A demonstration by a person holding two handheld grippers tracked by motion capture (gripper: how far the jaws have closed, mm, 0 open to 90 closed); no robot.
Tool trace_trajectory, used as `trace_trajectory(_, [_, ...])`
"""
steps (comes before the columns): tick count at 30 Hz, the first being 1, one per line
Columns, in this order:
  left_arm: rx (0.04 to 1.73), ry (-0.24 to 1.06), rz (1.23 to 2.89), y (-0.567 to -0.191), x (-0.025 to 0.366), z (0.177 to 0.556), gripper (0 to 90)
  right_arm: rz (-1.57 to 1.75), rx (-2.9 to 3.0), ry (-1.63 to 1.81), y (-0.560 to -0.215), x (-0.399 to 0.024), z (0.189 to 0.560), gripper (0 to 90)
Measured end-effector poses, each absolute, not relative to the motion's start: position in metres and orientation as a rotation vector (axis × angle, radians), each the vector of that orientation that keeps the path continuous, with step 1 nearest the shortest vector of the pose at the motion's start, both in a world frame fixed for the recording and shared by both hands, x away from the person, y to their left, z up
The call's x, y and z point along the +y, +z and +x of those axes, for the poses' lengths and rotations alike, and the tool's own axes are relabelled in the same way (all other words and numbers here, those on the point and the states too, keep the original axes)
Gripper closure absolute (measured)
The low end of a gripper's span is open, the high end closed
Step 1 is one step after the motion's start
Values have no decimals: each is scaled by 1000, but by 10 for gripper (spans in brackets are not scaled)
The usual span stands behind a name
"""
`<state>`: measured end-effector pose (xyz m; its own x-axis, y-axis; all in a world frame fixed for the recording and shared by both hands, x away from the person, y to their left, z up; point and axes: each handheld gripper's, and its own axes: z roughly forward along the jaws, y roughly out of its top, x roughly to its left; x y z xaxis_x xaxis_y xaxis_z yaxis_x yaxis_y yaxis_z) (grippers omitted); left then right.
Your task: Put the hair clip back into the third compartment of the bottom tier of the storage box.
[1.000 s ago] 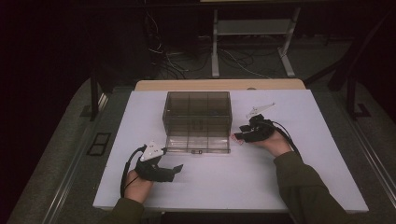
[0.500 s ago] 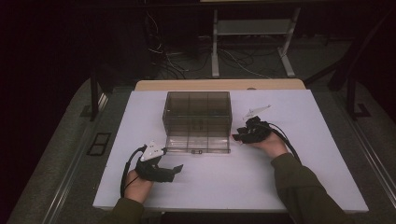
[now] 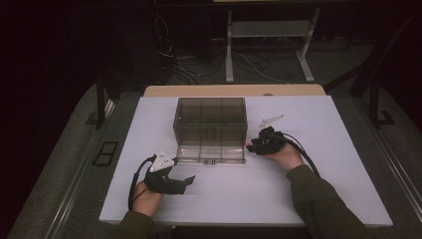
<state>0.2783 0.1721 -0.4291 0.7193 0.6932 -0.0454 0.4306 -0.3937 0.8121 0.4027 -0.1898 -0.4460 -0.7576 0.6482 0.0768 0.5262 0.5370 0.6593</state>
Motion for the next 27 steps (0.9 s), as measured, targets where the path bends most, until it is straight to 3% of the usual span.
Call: trace_trajectory(27, [853,384,2045,-429,172,278,136,993,2601,1035,-447,-192,402,665])
